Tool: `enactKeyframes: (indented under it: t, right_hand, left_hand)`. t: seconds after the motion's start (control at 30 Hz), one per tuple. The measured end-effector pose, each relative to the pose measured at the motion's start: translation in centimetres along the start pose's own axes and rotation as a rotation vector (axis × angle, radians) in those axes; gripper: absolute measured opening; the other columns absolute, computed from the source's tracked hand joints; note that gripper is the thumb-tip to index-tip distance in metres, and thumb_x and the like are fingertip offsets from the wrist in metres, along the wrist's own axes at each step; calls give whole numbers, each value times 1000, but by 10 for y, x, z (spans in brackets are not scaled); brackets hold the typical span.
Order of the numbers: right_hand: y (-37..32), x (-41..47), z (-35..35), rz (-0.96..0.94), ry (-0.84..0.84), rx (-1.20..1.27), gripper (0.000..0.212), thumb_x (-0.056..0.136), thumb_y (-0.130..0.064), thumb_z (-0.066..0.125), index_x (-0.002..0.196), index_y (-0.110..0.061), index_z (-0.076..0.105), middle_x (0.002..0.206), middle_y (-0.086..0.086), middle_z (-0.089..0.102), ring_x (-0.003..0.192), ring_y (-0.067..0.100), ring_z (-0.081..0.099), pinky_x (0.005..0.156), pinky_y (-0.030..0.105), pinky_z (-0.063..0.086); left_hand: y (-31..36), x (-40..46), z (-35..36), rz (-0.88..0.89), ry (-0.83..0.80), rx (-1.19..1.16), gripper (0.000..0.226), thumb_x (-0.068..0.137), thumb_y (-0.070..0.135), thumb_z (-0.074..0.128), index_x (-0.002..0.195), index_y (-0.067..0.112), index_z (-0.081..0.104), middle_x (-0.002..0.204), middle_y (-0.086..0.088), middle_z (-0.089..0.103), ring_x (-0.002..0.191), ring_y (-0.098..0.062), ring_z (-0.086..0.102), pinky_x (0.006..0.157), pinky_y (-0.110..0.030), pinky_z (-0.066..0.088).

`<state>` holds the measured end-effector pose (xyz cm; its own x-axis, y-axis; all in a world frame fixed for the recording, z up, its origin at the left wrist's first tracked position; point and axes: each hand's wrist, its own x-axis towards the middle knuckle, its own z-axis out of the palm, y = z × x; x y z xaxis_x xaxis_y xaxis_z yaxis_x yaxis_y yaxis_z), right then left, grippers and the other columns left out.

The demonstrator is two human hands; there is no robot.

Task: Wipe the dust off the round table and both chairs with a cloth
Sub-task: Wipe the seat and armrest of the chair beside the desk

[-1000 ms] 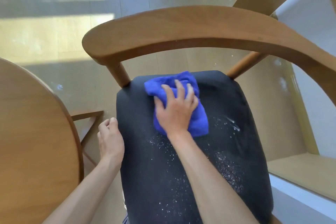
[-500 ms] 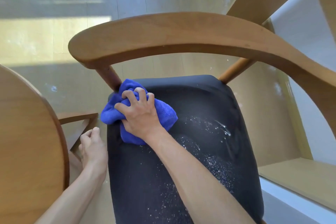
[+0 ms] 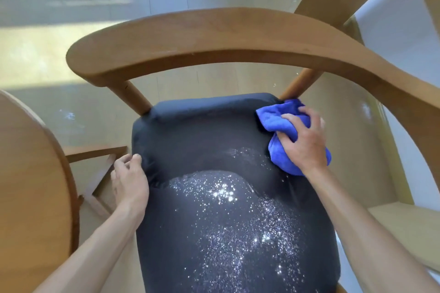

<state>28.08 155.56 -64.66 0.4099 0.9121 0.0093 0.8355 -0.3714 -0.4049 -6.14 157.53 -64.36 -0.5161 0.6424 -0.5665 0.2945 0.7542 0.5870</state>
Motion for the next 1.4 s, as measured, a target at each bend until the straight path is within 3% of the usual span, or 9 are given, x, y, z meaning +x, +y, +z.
enactKeyframes:
  t: [0.1,0.3,0.5,0.63,0.77,0.9,1.0,1.2,1.4]
  right_hand:
    - [4,-5,3,197,-9,-3,53,80,-45,70,128,-30,55,152,10,22,137,30,30,112,41,31]
    - [-10,-7,12,281,79,-116,37,86,-45,61,118,-27,63,138,9,42,123,37,41,103,47,35]
    - [-61,-46,33,240,159,-110,34,82,-34,70,111,-16,69,129,19,51,108,45,46,86,49,38]
    - [-130,-81,60,115,100,-55,31,73,-33,74,99,-17,71,121,20,57,96,44,52,70,47,43]
    - [-205,-125,88,-32,-12,21,32,69,-40,64,96,-23,70,121,15,59,95,36,50,67,39,36]
    - [-249,-168,105,-253,-105,67,19,70,-32,63,86,-22,64,115,13,62,90,35,52,67,38,35]
    - [-244,-182,108,-480,-172,-15,17,69,-34,66,81,-23,64,114,11,62,94,35,53,71,40,39]
    - [-219,-179,95,-758,-366,-154,27,60,-50,74,79,-31,70,122,2,60,105,32,52,81,40,44]
    - [-198,-169,84,-776,-264,15,12,63,-31,72,68,-22,67,112,7,66,91,34,59,69,38,43]
  left_hand:
    - [1,1,-4,-25,-27,-46,44,91,43,36,122,18,53,128,-7,54,117,-28,48,103,-47,37]
    - [-4,5,-13,-80,-108,-115,44,97,48,31,137,32,39,137,2,50,125,-24,46,108,-48,35]
    - [-8,5,-18,-113,-150,-205,40,93,48,34,129,36,44,132,5,53,121,-22,48,108,-47,35]
    - [-6,3,-24,-152,-177,-297,37,85,50,38,111,29,54,119,5,60,113,-18,54,103,-42,41]
    - [-8,5,-34,-165,-185,-419,30,99,42,33,111,25,54,109,6,62,94,-5,58,73,-27,42]
    - [-20,5,-46,-242,-60,-431,61,83,58,38,120,14,59,116,-6,65,102,-23,63,89,-40,50]
    - [-26,1,-51,-175,6,-315,61,77,55,33,114,11,54,121,-16,58,104,-28,57,103,-48,41]
    - [-36,-11,-52,-149,35,-82,65,81,57,26,132,23,49,130,-7,54,119,-32,48,104,-47,36]
    - [-31,-20,-44,-98,-20,-82,50,86,52,34,126,29,52,111,4,51,105,-23,47,92,-36,37]
